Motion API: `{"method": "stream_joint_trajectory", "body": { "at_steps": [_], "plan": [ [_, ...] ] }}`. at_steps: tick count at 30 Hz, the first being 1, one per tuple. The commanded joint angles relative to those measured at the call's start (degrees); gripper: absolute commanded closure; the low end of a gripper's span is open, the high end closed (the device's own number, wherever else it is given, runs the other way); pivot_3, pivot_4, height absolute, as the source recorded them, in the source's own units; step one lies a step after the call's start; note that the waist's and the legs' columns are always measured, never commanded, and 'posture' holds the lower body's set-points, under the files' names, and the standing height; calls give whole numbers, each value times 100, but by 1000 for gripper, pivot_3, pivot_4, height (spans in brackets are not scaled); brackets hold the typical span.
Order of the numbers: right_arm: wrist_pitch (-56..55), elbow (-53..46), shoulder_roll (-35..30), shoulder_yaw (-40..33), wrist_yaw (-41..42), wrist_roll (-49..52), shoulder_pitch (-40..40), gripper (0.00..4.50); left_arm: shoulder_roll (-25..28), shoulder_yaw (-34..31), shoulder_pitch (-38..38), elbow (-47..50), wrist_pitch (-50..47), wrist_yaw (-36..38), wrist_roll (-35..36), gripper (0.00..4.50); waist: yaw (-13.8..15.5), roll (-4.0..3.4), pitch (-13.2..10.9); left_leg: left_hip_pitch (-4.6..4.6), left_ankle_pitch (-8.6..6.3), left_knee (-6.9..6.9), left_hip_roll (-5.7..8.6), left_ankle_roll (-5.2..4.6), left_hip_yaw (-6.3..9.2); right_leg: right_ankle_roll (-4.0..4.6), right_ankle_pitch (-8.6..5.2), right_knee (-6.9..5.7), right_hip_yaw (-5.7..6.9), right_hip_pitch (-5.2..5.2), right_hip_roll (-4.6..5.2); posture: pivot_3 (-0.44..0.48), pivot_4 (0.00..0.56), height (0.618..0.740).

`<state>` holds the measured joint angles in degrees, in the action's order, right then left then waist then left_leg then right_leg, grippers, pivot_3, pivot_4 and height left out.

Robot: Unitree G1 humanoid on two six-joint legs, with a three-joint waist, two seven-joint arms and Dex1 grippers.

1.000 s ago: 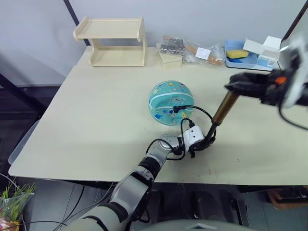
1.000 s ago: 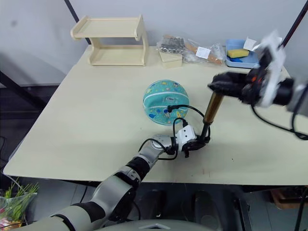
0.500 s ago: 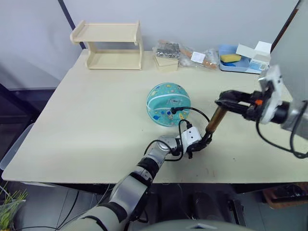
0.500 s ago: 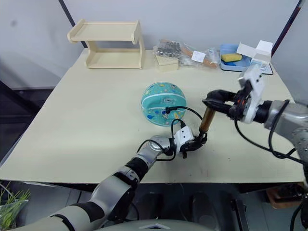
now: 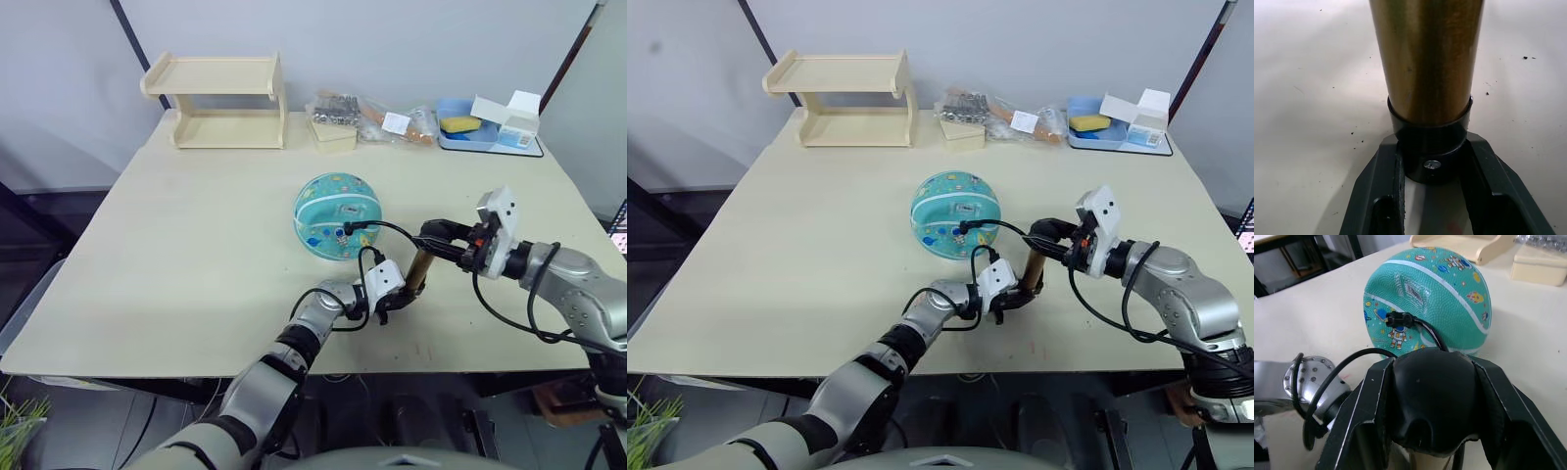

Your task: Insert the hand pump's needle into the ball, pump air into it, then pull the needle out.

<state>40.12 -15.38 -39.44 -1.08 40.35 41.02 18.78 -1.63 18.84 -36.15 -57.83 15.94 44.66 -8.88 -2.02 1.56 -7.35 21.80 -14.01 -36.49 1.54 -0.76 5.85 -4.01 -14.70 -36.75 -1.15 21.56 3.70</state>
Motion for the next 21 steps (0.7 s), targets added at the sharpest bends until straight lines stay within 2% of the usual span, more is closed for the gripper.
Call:
{"method": "stream_joint_trajectory", "body": {
  "at_steps": [1,3,5,11,15,21],
  "plan": [
    [525,-707,-316,-826,-156,756,529,2829,43,229,279,-427,-218,158,-247,3459,9,-22,-24,3,0,-2,3,0,-1,0,0,0,-1,2,3,0,150,740],
    [910,-920,-560,-1204,-294,1277,910,2829,32,224,272,-446,-211,173,-251,3459,21,-61,-82,14,0,-3,22,-1,-6,21,13,0,-7,10,24,0,150,740],
    [1381,-982,-901,-1646,-464,2000,1407,2829,17,225,268,-467,-203,190,-259,3459,30,-56,-105,19,0,-4,34,-1,-12,20,14,2,-12,13,35,0,150,740],
    [2053,-769,-1362,-2090,-950,3176,2193,2829,13,197,234,-504,-202,238,-258,3459,98,-26,-141,47,0,-7,37,-3,-12,21,16,9,-8,33,41,0,150,740],
    [1816,-898,-1122,-1757,-882,2708,1594,2829,18,188,223,-517,-200,232,-263,3459,106,-6,-142,58,-1,-11,36,-3,-10,21,16,10,-5,41,40,0,150,740],
    [808,-628,-460,-712,-413,1291,206,2829,48,195,293,-443,-194,231,-264,3459,52,36,-113,32,-5,-14,28,-8,-17,17,15,9,-7,20,32,0,150,740]
  ]
}}
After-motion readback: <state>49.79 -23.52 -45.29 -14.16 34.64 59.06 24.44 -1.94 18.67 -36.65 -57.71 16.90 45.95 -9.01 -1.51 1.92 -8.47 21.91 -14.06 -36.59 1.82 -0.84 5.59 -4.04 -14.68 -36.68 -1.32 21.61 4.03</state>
